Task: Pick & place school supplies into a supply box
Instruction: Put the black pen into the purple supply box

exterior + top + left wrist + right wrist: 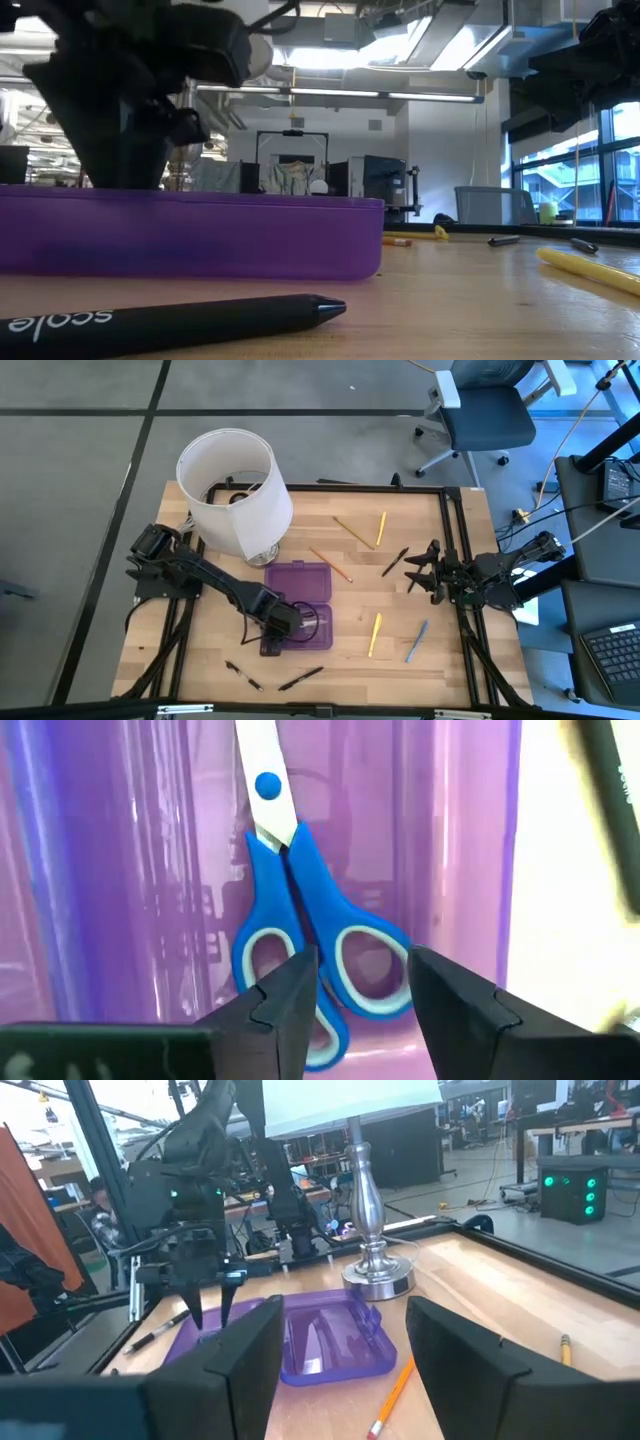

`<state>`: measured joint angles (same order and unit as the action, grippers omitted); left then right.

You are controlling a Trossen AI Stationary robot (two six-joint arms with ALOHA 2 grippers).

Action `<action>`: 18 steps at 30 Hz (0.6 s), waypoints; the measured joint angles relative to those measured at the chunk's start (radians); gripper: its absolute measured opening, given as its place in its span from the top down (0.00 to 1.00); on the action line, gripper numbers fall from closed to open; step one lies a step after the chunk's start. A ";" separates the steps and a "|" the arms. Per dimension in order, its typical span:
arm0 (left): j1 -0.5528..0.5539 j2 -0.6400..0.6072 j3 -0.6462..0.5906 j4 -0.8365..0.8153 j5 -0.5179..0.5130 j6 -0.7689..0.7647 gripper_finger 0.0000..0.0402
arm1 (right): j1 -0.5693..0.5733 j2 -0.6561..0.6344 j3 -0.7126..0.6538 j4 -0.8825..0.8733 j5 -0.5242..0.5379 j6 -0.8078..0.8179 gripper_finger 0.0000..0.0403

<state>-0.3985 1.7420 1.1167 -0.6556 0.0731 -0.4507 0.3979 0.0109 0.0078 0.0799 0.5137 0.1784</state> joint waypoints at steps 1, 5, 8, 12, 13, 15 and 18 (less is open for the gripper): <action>0.000 0.000 0.013 -0.022 0.000 -0.005 0.63 | 0.000 0.000 0.000 0.000 0.000 0.004 0.47; -0.014 -0.010 0.059 -0.066 -0.010 -0.009 0.63 | 0.000 0.000 0.000 0.000 0.000 0.045 0.47; -0.047 -0.046 0.073 -0.061 -0.052 -0.003 0.62 | 0.000 0.000 0.000 0.000 0.000 0.049 0.47; -0.109 -0.098 0.073 -0.063 -0.090 -0.023 0.62 | 0.000 0.000 0.000 0.000 -0.001 0.054 0.47; -0.127 -0.109 0.073 -0.063 -0.093 -0.031 0.63 | 0.000 0.000 0.000 0.000 -0.001 0.054 0.47; -0.159 -0.122 0.073 -0.050 -0.093 -0.054 0.63 | 0.000 0.000 0.000 0.000 -0.001 0.054 0.47; -0.206 -0.125 0.073 -0.008 -0.118 -0.125 0.63 | 0.000 0.000 0.000 0.000 -0.001 0.053 0.47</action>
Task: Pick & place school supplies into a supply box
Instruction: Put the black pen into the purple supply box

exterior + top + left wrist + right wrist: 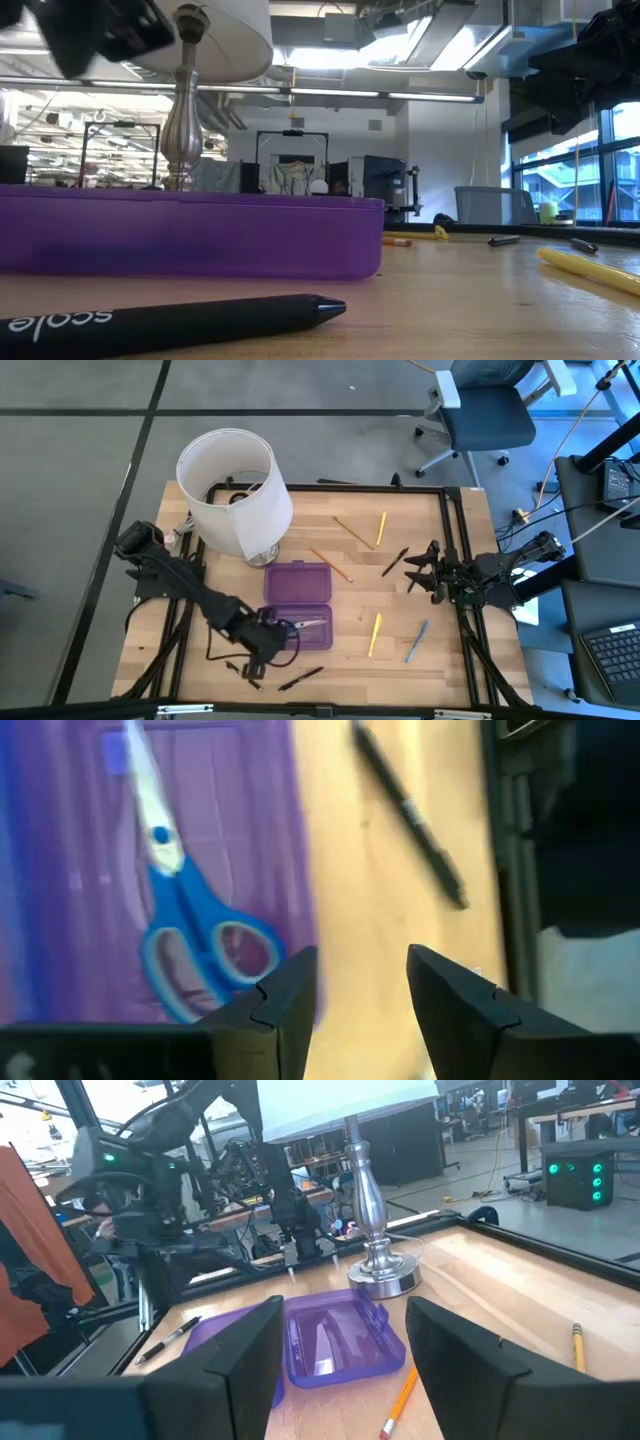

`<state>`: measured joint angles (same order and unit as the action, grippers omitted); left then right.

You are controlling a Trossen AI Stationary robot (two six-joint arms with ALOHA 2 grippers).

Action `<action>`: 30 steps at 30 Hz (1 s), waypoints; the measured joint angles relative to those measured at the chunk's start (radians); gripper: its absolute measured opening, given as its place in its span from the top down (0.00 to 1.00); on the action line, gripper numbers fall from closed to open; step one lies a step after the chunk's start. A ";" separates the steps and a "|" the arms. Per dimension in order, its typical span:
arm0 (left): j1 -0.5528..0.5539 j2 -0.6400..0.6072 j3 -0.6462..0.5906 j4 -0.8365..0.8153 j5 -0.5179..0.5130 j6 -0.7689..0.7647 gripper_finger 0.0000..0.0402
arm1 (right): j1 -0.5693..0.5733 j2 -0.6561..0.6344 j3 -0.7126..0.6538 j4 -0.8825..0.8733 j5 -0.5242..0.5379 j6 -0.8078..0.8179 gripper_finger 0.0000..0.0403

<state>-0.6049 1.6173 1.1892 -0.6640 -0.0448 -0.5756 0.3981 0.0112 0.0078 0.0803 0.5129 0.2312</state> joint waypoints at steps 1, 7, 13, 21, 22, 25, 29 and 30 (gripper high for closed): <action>-0.014 0.000 0.000 0.025 -0.005 -0.023 0.62 | 0.000 0.000 0.000 0.000 0.000 -0.001 0.47; -0.072 0.000 0.000 0.177 -0.006 -0.095 0.62 | 0.000 0.000 0.000 0.000 0.000 0.000 0.47; -0.118 0.001 0.000 0.198 -0.076 -0.049 0.64 | 0.000 0.000 0.000 0.000 0.000 0.000 0.47; -0.190 0.024 0.000 0.192 -0.192 0.014 0.67 | 0.000 0.000 0.000 0.000 0.000 0.013 0.47; -0.200 0.034 0.000 0.195 -0.193 0.041 0.67 | 0.000 0.000 0.000 0.000 0.000 0.026 0.47; -0.227 0.072 0.000 0.192 -0.182 0.118 0.69 | 0.000 0.000 0.000 0.000 -0.001 0.033 0.47; -0.250 0.120 0.000 0.183 -0.137 0.121 0.71 | 0.000 0.000 0.000 0.000 -0.001 0.034 0.47; -0.255 0.131 0.000 0.178 -0.132 0.108 0.71 | 0.000 0.000 0.000 0.000 -0.001 0.034 0.47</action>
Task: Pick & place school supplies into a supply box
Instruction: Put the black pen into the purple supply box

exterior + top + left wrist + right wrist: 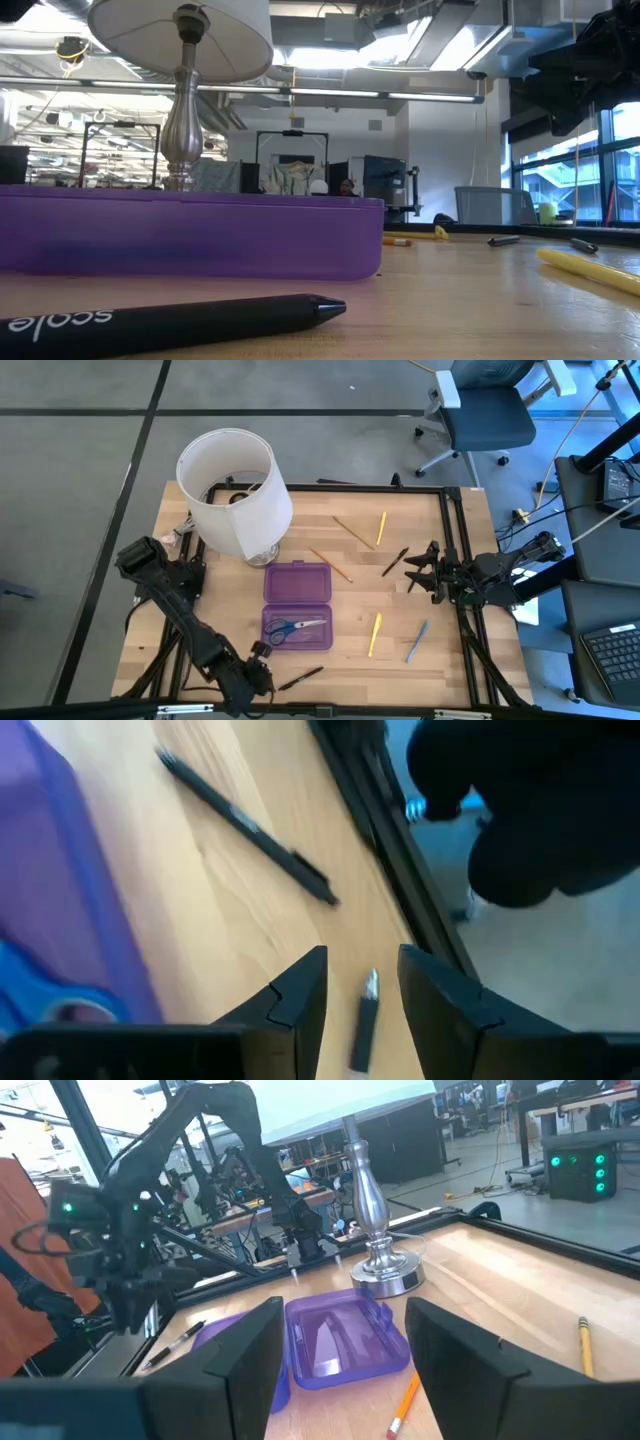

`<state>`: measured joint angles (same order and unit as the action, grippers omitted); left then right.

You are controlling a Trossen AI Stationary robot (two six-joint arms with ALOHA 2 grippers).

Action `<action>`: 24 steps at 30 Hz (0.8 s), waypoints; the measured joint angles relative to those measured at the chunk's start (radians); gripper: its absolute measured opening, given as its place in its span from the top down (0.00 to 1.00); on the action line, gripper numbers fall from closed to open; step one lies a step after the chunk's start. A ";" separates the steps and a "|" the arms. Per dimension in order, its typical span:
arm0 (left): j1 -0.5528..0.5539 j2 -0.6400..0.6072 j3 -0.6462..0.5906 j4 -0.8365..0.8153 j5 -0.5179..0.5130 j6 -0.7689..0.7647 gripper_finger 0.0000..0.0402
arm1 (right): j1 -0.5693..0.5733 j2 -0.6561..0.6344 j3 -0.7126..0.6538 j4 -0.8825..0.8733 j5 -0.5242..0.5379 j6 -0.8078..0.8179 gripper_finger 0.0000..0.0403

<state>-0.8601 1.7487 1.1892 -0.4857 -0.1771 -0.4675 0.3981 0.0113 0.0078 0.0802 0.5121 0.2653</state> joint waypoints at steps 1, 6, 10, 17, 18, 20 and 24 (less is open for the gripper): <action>-0.006 0.011 0.000 -0.006 0.002 -0.011 0.72 | 0.000 0.000 0.000 0.000 0.000 0.000 0.47; -0.021 0.070 0.000 -0.046 0.038 -0.062 0.75 | 0.000 0.000 0.000 0.000 0.000 -0.003 0.47; -0.024 0.110 0.000 -0.052 0.086 -0.126 0.77 | 0.000 0.000 0.000 0.000 0.000 -0.004 0.47; -0.023 0.173 0.003 -0.085 0.087 -0.175 0.79 | 0.000 0.000 0.000 0.000 0.000 -0.009 0.47; -0.023 0.181 0.004 -0.087 0.086 -0.175 0.79 | 0.000 0.000 0.000 0.000 0.000 -0.009 0.47; -0.023 0.198 0.006 -0.089 0.087 -0.175 0.80 | 0.000 0.000 0.000 0.000 0.000 -0.010 0.47; -0.023 0.206 0.006 -0.097 0.085 -0.174 0.80 | 0.000 0.000 0.000 0.000 0.000 -0.012 0.47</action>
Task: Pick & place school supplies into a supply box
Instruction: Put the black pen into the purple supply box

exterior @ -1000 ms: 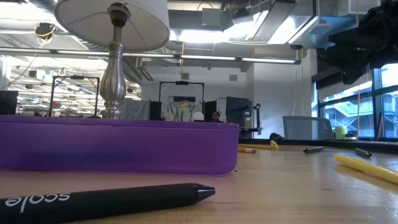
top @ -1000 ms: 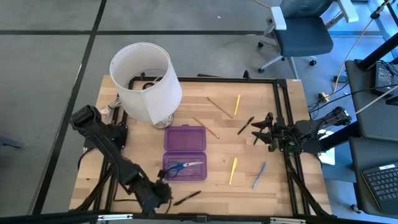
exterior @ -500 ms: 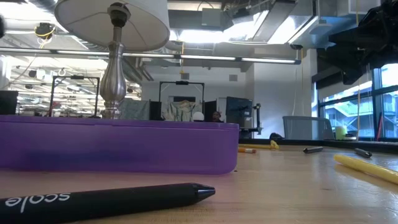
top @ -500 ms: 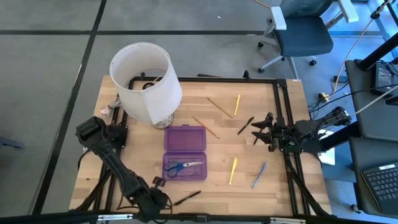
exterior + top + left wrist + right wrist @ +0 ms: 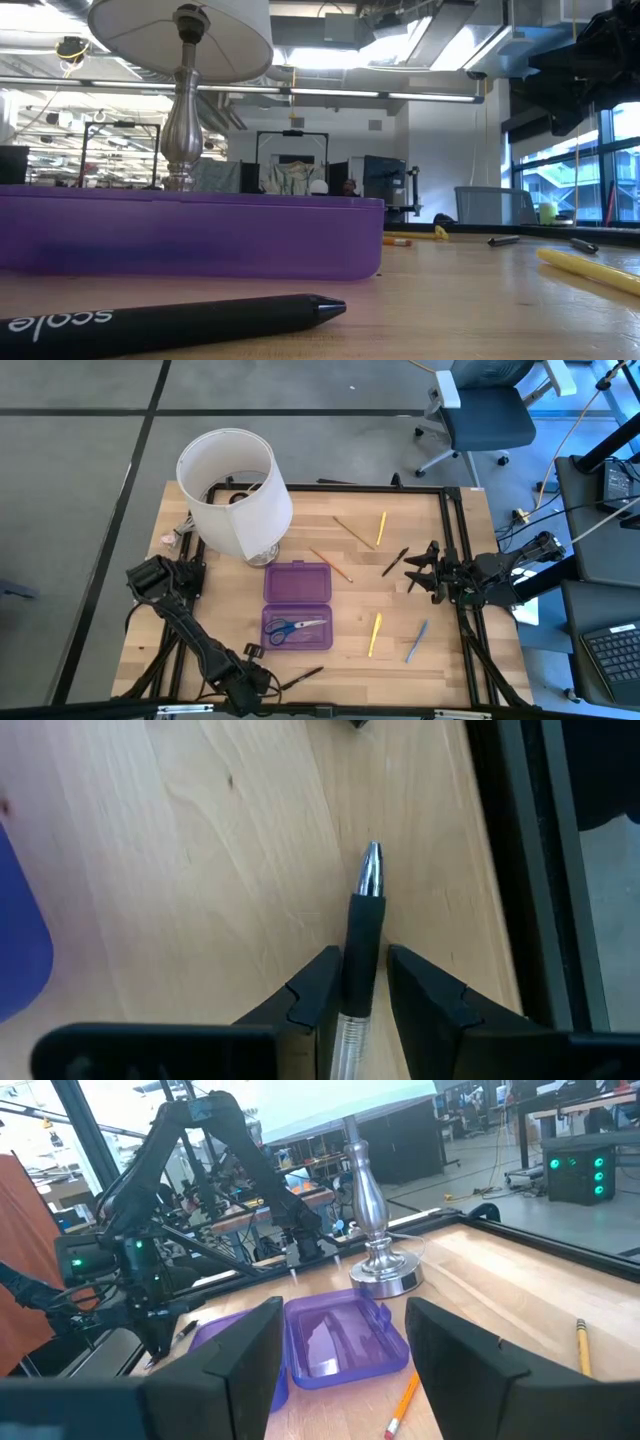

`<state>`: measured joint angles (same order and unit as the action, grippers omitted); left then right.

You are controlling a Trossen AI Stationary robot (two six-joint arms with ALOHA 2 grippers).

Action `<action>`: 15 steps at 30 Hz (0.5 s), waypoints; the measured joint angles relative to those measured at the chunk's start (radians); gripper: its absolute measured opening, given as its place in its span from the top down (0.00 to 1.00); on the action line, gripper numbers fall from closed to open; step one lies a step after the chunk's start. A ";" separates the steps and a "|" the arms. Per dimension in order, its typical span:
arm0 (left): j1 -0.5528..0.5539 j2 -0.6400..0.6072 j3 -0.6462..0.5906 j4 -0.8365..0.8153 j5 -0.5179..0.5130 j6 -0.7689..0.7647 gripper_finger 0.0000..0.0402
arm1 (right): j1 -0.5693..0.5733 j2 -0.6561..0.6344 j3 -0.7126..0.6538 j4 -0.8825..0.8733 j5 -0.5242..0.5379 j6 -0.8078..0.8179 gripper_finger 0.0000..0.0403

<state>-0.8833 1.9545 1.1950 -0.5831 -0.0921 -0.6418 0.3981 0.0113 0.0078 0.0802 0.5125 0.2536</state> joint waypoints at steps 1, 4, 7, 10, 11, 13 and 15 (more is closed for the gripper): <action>0.000 0.000 0.000 0.000 -0.002 0.000 0.81 | 0.000 0.000 0.000 0.000 0.000 0.000 0.47; 0.002 -0.001 -0.002 -0.002 -0.003 0.016 0.85 | 0.000 0.000 0.000 0.000 0.000 0.000 0.47; 0.002 -0.001 -0.002 -0.002 -0.003 0.026 0.91 | 0.000 0.000 0.000 0.000 0.000 -0.004 0.47; 0.002 -0.001 0.002 -0.007 -0.001 0.020 0.96 | 0.000 0.000 0.000 0.000 0.000 -0.013 0.47; 0.002 0.000 0.007 -0.013 0.002 0.014 0.96 | 0.000 0.000 0.000 0.000 0.000 -0.018 0.47; 0.002 0.003 0.032 -0.039 0.006 0.003 0.96 | 0.000 0.000 0.000 0.000 0.000 -0.023 0.47; 0.003 0.008 0.071 -0.091 0.007 0.002 0.94 | 0.000 0.000 0.000 0.000 0.000 -0.023 0.47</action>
<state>-0.8807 1.9627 1.2658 -0.6736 -0.0854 -0.6401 0.3978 0.0113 0.0078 0.0799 0.5125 0.2309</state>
